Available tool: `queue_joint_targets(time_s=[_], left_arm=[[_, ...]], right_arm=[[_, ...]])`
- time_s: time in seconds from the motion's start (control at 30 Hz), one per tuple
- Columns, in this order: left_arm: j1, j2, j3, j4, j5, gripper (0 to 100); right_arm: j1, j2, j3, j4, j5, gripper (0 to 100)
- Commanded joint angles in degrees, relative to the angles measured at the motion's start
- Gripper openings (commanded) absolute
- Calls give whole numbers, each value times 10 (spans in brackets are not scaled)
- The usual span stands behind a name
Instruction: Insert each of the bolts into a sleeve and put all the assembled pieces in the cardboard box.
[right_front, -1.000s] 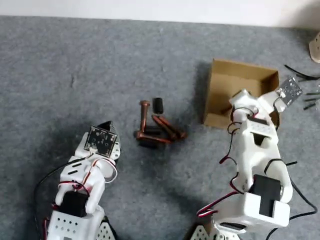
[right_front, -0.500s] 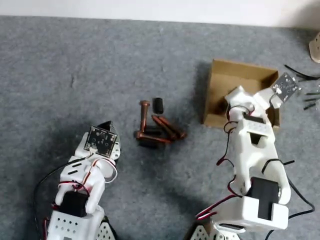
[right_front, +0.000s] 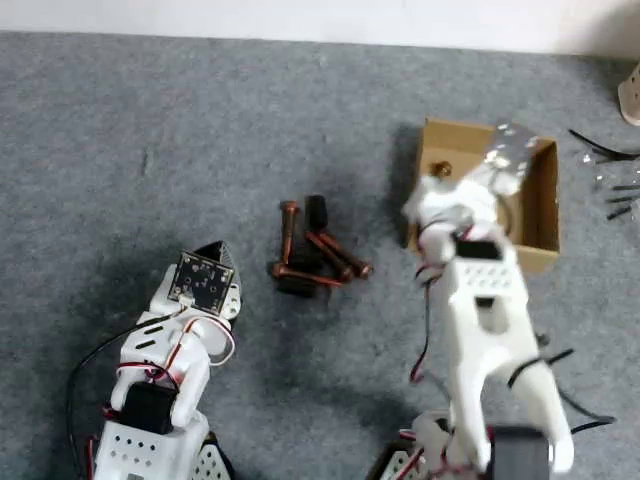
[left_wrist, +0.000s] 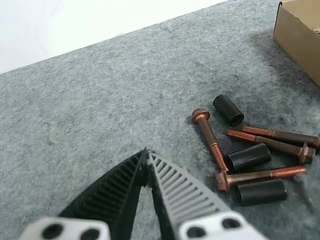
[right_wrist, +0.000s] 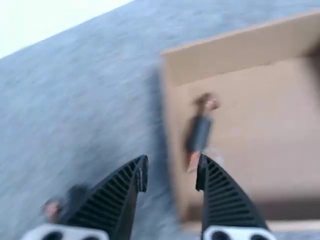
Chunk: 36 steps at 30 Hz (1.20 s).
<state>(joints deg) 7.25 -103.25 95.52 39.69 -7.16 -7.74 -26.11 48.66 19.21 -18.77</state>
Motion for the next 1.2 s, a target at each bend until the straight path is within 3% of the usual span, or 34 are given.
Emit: queue_joint_targets(time_s=[0.0,0.13,0.33,0.6,0.77,0.93,1.17], left_arm=[[-17,-4,-7,-11,1,7],[-56,-4,-16,-12,33,7],[-78,-4,-19,-12,51,8],[-80,-4,-20,-12,51,8],[-101,-4,-25,-12,52,7],[-142,-4,-29,-12,100,9],[-145,-4,-28,-19,101,10]], right_arm=[[-58,-115,48,3,11,138],[-117,-182,107,3,23,138],[-201,-160,131,3,160,138],[-212,-17,107,-7,237,138],[-218,42,56,-9,231,138],[-257,84,-7,-9,113,138],[-258,221,-158,-6,138,138]])
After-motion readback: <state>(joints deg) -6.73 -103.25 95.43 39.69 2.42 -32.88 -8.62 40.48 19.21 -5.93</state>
